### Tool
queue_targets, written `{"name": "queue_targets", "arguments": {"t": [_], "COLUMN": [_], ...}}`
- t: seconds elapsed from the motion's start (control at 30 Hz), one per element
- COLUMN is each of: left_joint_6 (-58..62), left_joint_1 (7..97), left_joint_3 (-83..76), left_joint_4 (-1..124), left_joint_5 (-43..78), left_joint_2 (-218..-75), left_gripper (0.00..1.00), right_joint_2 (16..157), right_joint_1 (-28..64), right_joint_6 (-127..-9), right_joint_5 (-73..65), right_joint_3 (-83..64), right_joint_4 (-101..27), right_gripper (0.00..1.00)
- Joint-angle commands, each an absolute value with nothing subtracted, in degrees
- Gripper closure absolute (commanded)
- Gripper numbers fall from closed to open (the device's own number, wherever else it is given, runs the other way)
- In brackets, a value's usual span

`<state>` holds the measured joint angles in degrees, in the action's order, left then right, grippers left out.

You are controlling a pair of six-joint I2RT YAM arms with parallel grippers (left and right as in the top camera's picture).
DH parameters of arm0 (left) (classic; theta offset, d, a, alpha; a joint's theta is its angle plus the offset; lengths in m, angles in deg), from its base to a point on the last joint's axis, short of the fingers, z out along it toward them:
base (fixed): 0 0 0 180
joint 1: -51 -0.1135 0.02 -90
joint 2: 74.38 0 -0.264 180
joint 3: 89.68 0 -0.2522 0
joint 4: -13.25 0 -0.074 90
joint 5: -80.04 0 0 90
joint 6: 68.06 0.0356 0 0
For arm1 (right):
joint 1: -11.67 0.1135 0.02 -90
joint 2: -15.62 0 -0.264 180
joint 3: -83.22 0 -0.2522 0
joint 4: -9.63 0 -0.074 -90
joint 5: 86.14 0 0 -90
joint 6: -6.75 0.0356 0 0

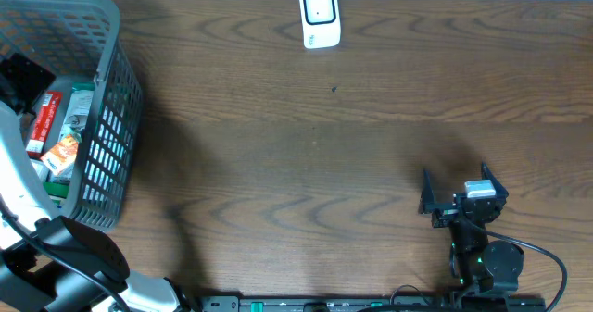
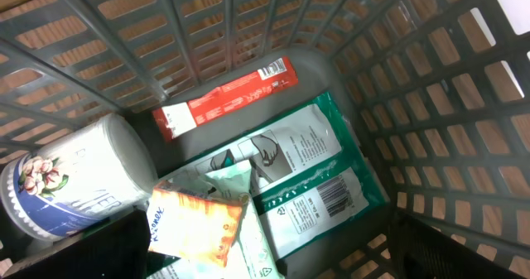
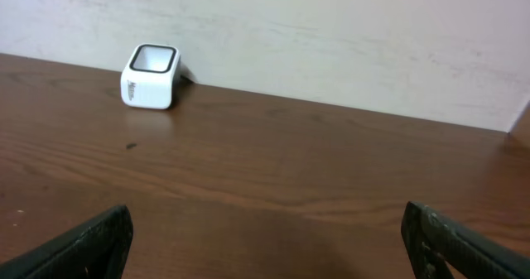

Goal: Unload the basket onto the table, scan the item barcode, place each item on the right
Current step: 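Lower the left gripper into the basket toward the orange tissue pack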

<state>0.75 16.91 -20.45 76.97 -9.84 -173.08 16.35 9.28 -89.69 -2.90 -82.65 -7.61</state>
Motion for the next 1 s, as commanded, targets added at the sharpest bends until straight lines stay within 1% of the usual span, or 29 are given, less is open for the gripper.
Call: {"name": "queue_targets", "arguments": {"t": [0.0,0.33,0.97], "left_joint_6": [0.2,0.5,1.8], "left_joint_1": [16.7,16.7,16.7], "left_joint_3": [-19.9,-19.9,-19.9], "left_joint_4": [77.6,80.1,80.5], "left_joint_5": [-9.3,-9.3,-9.3], "left_joint_2": [-173.4,-173.4,-173.4], "left_gripper": [0.08,0.08,0.09], "right_joint_2": [16.4,16.8,16.9], "right_joint_1": [9.0,9.5,9.5], "right_joint_6": [-88.9,-88.9,-88.9], "right_joint_5": [-3.1,-3.1,-3.1], "right_joint_3": [-82.7,-82.7,-82.7], "right_joint_4": [-7.8,-7.8,-7.8], "right_gripper": [0.01,0.01,0.01]}}
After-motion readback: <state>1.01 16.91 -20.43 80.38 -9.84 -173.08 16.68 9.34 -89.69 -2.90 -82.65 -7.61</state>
